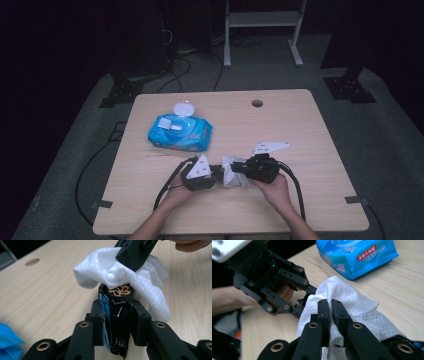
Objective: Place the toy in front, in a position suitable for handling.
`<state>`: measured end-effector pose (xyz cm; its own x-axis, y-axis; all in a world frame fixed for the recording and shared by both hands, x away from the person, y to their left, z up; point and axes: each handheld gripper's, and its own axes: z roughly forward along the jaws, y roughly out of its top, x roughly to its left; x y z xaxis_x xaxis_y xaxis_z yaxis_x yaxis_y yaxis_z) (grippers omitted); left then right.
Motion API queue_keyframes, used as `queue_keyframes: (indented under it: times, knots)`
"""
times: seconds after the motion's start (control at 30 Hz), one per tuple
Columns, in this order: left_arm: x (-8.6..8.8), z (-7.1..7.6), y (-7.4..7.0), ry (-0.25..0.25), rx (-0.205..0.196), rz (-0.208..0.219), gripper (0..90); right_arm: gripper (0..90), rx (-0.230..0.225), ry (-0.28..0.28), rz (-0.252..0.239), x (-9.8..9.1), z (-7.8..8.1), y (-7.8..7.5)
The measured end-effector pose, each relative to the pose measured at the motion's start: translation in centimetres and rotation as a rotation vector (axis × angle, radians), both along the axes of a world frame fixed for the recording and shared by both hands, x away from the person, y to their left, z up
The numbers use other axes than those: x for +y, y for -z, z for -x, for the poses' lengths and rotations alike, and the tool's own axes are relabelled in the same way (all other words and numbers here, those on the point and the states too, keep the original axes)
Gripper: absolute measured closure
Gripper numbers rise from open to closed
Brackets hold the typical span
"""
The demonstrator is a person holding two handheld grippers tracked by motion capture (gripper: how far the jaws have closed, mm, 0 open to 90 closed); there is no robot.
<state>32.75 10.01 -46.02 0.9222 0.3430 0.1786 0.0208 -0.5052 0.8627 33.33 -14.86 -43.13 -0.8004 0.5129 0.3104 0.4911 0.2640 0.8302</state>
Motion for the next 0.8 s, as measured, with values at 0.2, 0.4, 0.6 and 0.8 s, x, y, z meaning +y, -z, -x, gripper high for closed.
queue_keyframes:
  times: [0.2,0.4,0.6,0.8]
  knots:
    - [0.0,-0.1,0.6,0.001,0.011,-0.001,67.8,85.4,-0.012,-0.007,0.036,0.3,0.1,0.0]
    - [0.4,-0.3,0.9,-0.001,0.029,-0.008,67.8,85.3,-0.033,0.016,0.095,-0.3,-0.1,0.0]
    - [0.5,-0.4,1.0,-0.002,0.038,0.000,67.8,85.3,-0.029,0.068,0.115,-2.1,-0.5,-0.1]
    - [0.9,-0.7,0.9,-0.004,0.039,-0.004,67.8,85.3,-0.026,0.135,0.125,-4.1,-1.2,-0.1]
